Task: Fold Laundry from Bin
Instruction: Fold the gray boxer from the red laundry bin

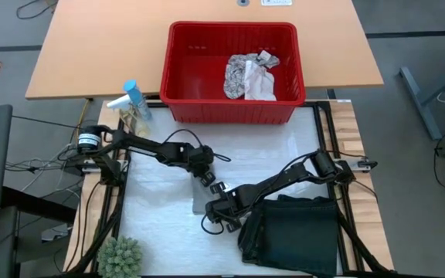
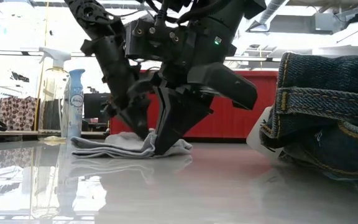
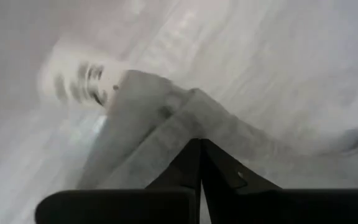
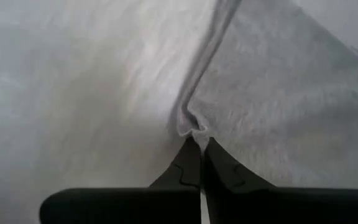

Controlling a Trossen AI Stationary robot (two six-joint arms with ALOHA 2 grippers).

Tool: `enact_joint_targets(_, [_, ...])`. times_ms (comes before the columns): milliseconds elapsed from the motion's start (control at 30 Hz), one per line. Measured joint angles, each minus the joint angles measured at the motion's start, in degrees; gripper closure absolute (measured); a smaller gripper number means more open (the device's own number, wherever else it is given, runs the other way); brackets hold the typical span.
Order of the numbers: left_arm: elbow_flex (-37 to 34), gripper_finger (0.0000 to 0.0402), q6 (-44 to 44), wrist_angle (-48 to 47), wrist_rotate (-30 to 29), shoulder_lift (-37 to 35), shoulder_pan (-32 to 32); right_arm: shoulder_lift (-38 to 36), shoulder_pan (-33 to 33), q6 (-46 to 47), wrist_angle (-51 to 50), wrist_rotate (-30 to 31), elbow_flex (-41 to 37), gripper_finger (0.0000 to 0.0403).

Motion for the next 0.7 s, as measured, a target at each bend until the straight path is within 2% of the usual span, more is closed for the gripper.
enact_joint_targets(267, [0.1,0.0401,7.0,-2.9,-0.2,-7.3,-0.3,-0.1,0.0,0.6,-0.5,-0.9,0.0,0.0379])
enact_joint_targets(400, [-3.7,0.0401,12.1,0.1,-2.3,-12.5,-2.9,-0.1,0.0,0.6,-0.6,-1.0,0.0,0.0379])
enact_joint_targets(500, [-11.5,0.0401,11.0,8.9,-2.1,-16.5,-4.5,-0.2,0.0,0.5,-0.7,-1.0,0.0,0.0379])
enact_joint_targets(567, [-18.7,0.0401,8.2,18.4,0.2,-18.8,-5.3,-0.2,0.0,0.5,-0.9,-1.0,0.0,0.0379])
enact_joint_targets(700, [-30.0,0.0401,3.5,38.3,0.6,-20.8,-6.0,-0.2,0.0,0.4,-1.5,-1.0,0.1,0.0377])
